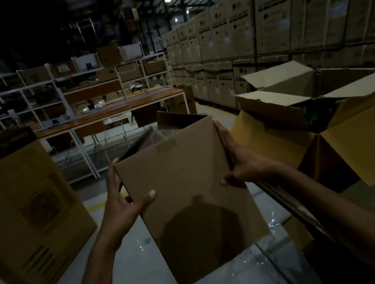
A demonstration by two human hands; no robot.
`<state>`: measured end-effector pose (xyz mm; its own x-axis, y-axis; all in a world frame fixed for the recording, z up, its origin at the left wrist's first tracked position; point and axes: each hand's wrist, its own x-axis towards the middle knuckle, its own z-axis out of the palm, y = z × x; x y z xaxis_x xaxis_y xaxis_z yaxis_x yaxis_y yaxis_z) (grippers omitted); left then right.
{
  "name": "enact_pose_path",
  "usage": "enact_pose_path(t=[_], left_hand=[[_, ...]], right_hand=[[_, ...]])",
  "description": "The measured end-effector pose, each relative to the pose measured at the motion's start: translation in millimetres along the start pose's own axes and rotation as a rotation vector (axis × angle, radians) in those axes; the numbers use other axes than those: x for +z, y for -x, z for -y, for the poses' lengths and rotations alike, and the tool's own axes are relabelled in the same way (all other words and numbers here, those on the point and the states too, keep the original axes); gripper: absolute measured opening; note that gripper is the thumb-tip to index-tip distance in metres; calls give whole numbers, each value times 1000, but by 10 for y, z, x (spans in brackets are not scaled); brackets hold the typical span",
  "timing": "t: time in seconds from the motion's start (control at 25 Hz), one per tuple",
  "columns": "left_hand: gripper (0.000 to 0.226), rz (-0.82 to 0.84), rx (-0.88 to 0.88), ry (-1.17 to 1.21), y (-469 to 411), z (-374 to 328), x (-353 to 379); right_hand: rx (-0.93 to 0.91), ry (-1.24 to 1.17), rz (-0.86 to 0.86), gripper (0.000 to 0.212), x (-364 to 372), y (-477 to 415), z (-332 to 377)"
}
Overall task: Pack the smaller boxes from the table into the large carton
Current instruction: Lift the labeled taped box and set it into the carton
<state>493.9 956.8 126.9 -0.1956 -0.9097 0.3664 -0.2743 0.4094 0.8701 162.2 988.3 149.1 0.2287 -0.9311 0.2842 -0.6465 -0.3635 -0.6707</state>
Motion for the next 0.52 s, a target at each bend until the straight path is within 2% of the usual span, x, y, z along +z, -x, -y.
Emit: enact_pose_path(t=[0.2,0.36,0.52], left_hand=[[98,-113,89,16,-596,408,218],[96,-141,216,-47,-1264,220,215],[92,-178,323,-146,-1855,54,111]], right_hand=[[-162,92,-227,135,-142,-743,-296],[-160,239,-287,148,-555,-1441,-246],[-245,256,-335,128,-735,-1842,-324]])
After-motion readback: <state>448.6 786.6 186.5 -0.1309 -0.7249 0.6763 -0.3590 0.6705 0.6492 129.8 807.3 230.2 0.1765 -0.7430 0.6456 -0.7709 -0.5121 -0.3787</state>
